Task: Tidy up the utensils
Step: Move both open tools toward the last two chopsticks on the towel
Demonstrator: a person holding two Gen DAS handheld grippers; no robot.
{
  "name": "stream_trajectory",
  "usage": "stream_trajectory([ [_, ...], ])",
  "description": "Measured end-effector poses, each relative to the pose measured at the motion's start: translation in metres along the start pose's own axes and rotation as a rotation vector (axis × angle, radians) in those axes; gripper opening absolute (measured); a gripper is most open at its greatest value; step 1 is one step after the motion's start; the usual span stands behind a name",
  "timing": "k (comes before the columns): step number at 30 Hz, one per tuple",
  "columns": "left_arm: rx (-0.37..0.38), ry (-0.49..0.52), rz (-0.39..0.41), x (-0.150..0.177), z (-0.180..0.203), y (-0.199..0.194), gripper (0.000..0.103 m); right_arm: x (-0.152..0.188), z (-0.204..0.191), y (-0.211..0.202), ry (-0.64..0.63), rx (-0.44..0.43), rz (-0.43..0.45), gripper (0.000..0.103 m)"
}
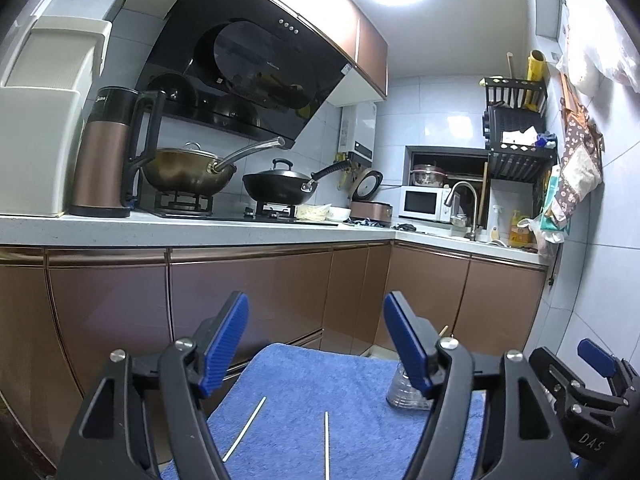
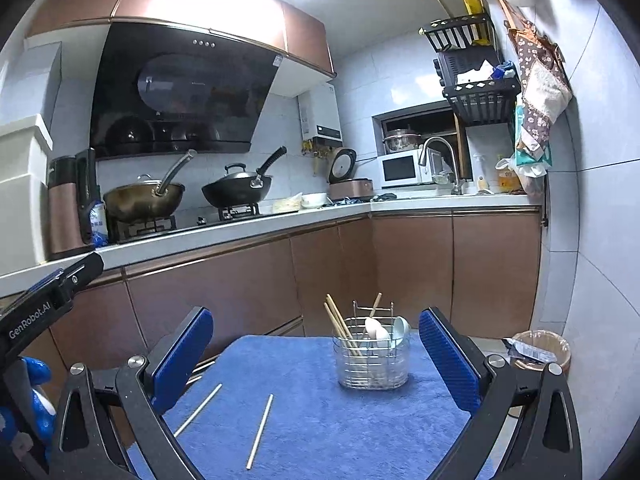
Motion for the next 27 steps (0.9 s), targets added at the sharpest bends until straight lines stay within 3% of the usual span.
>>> stream_trajectory([
  [14, -0.002, 0.095, -0.074, 0.033, 0.024, 0.016, 0.069, 0.013, 0.008, 0.004, -0.099, 0.138, -0.022, 0.103],
  [27, 0.011, 0.145, -0.098, 0.059, 0.038, 0.035, 0.069, 0.036, 0.032, 0.029, -0.078, 0.147, -0.092, 0.103],
])
Point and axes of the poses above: each gripper's, at about its wrist camera, not at the fingertips, and y roughly the way its jaws point, z to its right, x to its underside, the point moved 1 cm from there along y, roughly the way its jaws point, and after that the axes turned 15 degrees about z, right-handed, at the moved point
